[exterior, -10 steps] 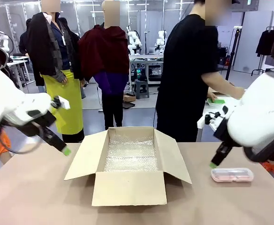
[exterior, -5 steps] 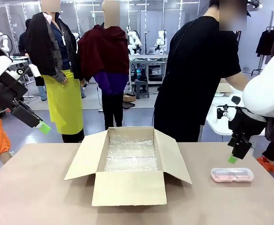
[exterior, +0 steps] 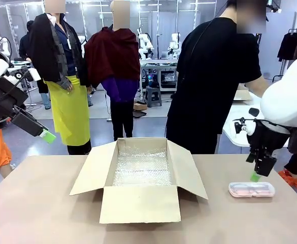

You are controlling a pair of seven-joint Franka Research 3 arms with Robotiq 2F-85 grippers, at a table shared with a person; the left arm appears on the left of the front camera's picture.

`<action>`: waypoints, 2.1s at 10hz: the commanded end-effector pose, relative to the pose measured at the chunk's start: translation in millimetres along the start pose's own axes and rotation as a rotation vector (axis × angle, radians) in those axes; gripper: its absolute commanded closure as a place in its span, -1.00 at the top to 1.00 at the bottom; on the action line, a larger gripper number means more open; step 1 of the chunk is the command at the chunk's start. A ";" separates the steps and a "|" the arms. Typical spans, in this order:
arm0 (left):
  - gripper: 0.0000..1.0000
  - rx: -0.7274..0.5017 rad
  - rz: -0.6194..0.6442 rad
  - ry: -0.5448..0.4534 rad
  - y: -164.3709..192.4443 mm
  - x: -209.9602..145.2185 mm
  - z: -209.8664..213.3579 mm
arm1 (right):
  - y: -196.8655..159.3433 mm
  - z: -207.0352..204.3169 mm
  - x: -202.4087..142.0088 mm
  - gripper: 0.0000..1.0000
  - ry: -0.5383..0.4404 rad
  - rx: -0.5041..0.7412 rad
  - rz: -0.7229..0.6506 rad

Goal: Pack the glasses set securely to prepare it for shipping.
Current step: Place the Glasses case inside the Package Box.

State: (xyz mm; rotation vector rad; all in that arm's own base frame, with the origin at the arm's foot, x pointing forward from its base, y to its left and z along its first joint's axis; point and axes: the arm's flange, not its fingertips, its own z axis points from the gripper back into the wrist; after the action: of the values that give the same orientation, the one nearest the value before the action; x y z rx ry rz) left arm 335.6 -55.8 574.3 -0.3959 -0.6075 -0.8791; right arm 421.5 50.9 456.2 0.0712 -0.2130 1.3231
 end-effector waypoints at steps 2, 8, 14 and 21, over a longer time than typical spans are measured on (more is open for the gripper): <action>1.00 -0.002 0.000 0.009 0.7 0.0 -1.6 | -25.5 -17.8 -5.0 1.00 0.064 0.136 0.367; 1.00 -0.002 0.000 0.009 0.7 0.0 -1.6 | -49.8 -57.4 -12.6 1.00 0.107 0.129 0.373; 1.00 -0.002 0.000 0.009 0.7 0.0 -1.6 | -73.4 -81.7 -29.4 1.00 0.153 -0.010 0.233; 1.00 -0.002 0.000 0.009 0.7 0.0 -1.6 | -92.8 -125.9 -45.3 1.00 0.146 -0.010 0.228</action>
State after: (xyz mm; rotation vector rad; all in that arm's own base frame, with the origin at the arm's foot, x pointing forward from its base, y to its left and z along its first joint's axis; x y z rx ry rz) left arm 337.1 -57.6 572.0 -0.3782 -0.5967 -0.8701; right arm 510.6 6.4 332.2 -0.0398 -0.0867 1.5522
